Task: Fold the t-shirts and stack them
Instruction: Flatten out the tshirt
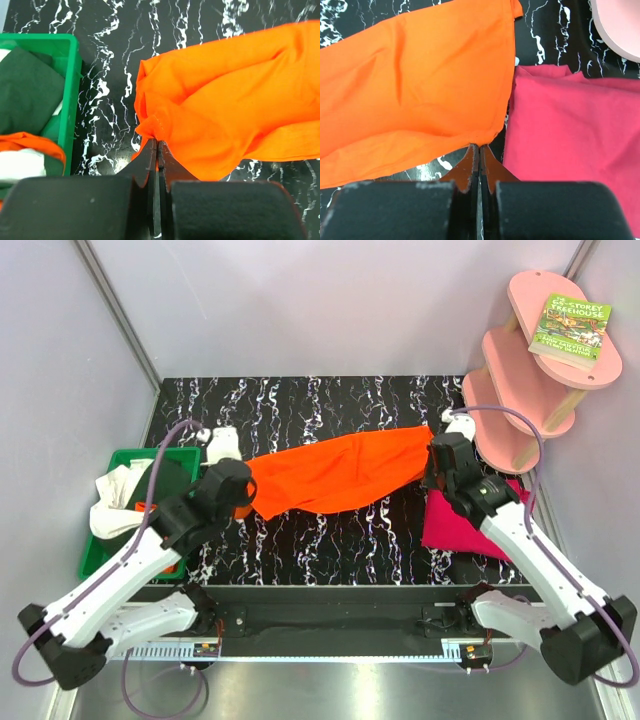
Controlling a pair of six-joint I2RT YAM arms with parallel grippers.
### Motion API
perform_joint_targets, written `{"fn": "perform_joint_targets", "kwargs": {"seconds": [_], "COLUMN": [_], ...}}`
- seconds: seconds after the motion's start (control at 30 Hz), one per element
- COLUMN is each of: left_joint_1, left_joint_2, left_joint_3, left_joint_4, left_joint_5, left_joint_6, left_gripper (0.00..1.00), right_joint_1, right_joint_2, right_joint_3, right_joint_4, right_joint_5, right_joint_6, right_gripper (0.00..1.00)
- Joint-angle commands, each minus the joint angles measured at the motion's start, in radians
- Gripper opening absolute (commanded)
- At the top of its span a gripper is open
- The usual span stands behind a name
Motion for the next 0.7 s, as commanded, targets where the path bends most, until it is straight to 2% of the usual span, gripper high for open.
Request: {"fn": "perform_joint_targets", "kwargs": {"seconds": [0.0,0.67], "left_joint_1": [-0.007,-0.002], "left_joint_2": [-0.058,0.266], "left_joint_3": [-0.046,-0.074], "left_joint_4": [-0.020,0.132], "left_joint_5": [-0.055,0.061], "left_joint_6": [-0.069,-0.092], "left_gripper": [0.00,0.00], "right_joint_1": [0.011,0.013], "right_joint_2": [-0.067,0.152], "right_joint_3": [-0.034,-0.043], "right_joint_4": [-0.015,0.076], "right_joint_5": [0.035,-0.037], "right_joint_6": [0.038,0.034], "right_gripper": [0.00,0.00]}}
